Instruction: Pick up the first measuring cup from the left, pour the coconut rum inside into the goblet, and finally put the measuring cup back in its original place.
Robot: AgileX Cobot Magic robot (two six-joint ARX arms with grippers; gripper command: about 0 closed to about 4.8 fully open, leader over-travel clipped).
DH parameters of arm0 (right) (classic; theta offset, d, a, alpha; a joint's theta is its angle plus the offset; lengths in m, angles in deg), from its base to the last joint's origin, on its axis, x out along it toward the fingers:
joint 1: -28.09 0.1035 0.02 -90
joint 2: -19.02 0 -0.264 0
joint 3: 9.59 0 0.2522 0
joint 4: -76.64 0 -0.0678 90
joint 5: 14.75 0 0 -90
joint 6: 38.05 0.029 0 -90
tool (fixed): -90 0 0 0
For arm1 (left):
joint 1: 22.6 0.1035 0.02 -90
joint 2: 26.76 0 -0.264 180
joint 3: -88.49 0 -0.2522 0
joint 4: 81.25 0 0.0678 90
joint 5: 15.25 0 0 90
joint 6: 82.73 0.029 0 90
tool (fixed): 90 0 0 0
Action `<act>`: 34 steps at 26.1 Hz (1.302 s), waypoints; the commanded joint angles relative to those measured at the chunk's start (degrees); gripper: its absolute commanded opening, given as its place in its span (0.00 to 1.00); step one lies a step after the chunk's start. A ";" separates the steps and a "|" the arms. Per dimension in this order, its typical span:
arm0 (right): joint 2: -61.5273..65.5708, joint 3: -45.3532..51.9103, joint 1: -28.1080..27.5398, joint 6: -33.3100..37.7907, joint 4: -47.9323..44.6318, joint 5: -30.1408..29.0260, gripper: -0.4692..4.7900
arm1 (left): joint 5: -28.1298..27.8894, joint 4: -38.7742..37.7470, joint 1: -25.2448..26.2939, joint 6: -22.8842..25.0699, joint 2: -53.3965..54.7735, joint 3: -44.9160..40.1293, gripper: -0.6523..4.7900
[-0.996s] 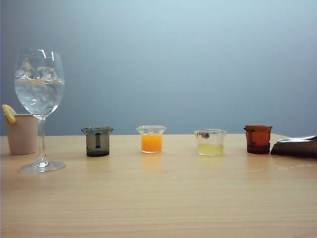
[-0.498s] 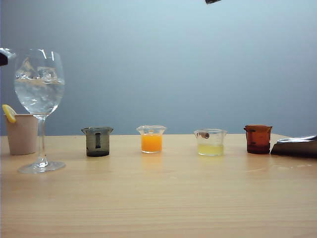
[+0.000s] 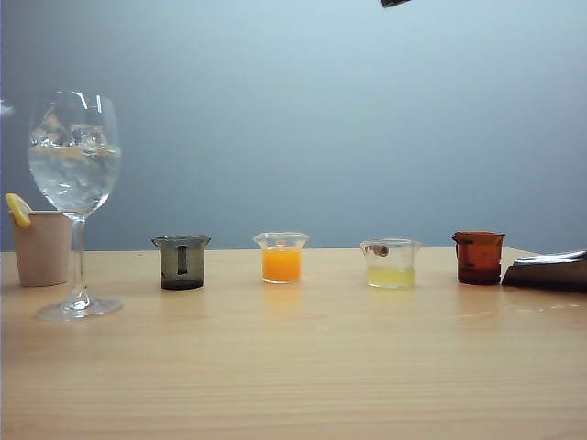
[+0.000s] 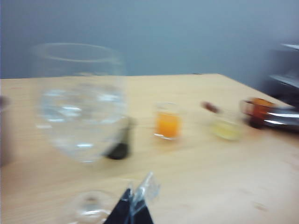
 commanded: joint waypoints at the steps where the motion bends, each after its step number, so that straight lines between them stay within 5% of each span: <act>1: -0.17 -0.11 0.07 -0.04 -0.72 -0.07 0.08 | 1.18 0.79 9.20 -4.85 0.00 0.28 0.11; 3: -0.17 -0.11 0.07 -0.04 -0.72 -0.07 0.08 | 5.53 0.76 15.26 -4.57 0.00 0.26 0.11; 7: -0.17 -0.11 0.07 -0.04 -0.70 -0.07 0.08 | 6.03 0.72 19.26 -3.06 0.00 0.26 0.11; 10: -0.17 -0.11 0.09 -0.04 -0.70 -0.09 0.08 | 4.20 0.85 19.28 2.89 0.00 0.24 0.11; 34: -0.17 -0.11 0.07 -0.04 -0.70 -0.04 0.08 | 4.46 0.70 19.26 2.82 0.00 0.33 0.12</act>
